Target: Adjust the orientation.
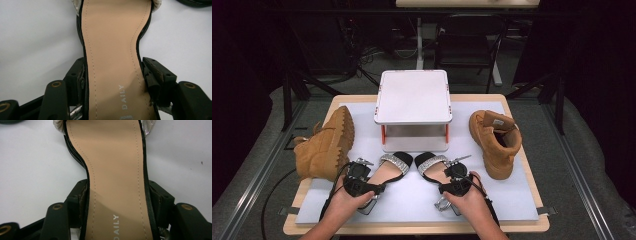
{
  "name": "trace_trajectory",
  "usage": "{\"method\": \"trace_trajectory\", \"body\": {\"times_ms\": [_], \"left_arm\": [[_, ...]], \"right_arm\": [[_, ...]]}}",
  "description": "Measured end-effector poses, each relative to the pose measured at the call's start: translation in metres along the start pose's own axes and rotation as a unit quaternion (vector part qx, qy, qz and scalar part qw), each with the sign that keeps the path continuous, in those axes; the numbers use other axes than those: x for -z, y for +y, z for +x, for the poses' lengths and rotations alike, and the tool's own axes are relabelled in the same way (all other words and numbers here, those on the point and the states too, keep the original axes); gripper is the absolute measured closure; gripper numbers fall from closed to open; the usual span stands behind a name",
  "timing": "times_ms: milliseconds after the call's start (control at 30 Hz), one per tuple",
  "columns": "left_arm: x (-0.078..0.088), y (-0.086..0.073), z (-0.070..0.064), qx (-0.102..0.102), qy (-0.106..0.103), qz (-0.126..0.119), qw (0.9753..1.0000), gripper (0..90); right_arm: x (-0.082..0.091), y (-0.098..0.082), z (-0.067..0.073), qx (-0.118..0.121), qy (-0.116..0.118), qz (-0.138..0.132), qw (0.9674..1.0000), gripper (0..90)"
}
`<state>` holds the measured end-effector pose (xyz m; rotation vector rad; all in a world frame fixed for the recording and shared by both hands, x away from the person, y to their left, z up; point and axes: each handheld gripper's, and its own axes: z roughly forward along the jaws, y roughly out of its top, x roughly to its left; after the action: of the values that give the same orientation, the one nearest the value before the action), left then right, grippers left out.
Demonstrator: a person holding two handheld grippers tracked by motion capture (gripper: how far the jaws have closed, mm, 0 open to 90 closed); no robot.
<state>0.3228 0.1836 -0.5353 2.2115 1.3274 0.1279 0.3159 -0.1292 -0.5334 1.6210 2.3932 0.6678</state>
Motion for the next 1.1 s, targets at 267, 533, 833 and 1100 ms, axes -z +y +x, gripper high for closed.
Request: {"method": "trace_trajectory", "body": {"times_ms": [267,533,833,1100], "left_arm": [[0.000,-0.003,0.000,0.014,0.000,-0.014,0.9998,41.2],[0.000,-0.004,0.000,0.019,0.001,-0.020,0.9996,41.5],[0.001,-0.007,0.001,0.031,-0.002,-0.029,0.9991,41.9],[0.006,-0.010,0.001,0.041,-0.004,-0.042,0.9982,42.2]], "right_arm": [[0.000,-0.003,0.001,-0.004,-0.001,-0.016,0.9999,41.4],[0.001,-0.009,0.002,-0.020,0.004,-0.041,0.9989,41.8],[0.005,-0.013,0.004,-0.019,0.000,-0.050,0.9986,41.9],[0.008,-0.016,0.006,-0.019,-0.006,-0.052,0.9985,41.9]]}}
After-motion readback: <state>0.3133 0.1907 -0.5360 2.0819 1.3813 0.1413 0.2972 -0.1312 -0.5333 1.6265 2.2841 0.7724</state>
